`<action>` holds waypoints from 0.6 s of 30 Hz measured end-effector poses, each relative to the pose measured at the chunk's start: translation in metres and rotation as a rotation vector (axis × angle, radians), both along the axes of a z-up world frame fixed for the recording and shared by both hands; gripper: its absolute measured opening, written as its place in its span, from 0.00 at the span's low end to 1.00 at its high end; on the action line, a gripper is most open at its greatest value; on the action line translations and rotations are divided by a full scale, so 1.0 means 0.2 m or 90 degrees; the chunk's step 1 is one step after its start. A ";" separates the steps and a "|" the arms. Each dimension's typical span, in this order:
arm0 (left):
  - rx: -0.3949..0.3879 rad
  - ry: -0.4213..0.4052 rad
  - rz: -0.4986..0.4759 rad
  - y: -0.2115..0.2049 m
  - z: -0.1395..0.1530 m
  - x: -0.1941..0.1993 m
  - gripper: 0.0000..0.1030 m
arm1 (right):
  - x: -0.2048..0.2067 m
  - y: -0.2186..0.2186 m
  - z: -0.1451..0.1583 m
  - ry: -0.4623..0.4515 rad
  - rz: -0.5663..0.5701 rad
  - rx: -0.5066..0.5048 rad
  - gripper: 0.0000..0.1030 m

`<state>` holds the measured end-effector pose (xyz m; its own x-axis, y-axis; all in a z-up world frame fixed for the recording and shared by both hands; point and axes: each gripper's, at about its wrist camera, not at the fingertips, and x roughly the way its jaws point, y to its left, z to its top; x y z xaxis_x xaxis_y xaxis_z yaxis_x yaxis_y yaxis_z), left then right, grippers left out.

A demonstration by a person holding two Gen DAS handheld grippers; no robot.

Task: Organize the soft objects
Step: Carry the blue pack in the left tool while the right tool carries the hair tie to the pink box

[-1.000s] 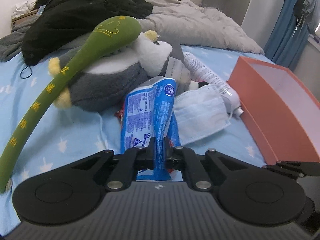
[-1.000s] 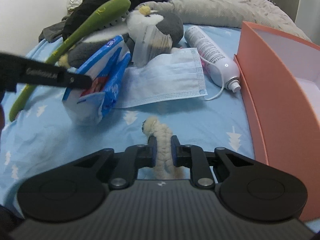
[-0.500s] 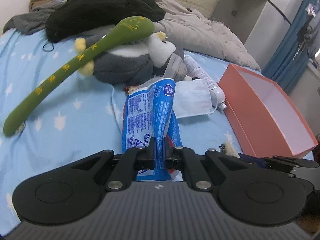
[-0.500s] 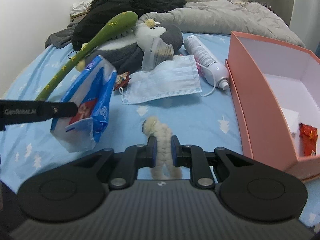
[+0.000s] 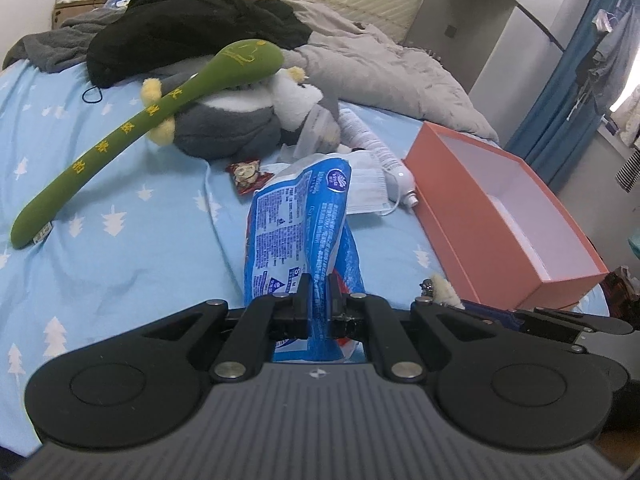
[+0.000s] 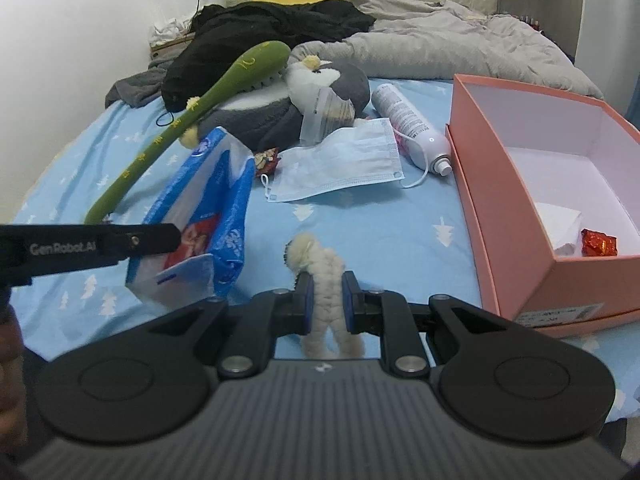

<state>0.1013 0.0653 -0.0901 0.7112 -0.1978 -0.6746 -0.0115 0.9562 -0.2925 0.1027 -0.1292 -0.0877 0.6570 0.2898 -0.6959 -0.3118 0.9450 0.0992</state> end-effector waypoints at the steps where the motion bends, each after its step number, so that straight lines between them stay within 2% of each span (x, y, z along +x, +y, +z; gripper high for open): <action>1: 0.001 -0.002 -0.004 -0.01 0.01 0.00 0.07 | -0.01 -0.01 0.01 -0.001 -0.002 0.003 0.18; 9: -0.008 -0.026 -0.044 -0.12 0.14 0.05 0.07 | -0.02 -0.11 0.14 -0.041 -0.021 0.024 0.18; 18: -0.022 -0.093 -0.113 -0.33 0.43 0.17 0.07 | 0.02 -0.28 0.39 -0.115 -0.073 0.032 0.18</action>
<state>0.1349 -0.0015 -0.0049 0.7526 -0.3494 -0.5581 0.2001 0.9289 -0.3117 0.1071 -0.1858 -0.0099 0.8003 0.2374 -0.5506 -0.2200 0.9705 0.0988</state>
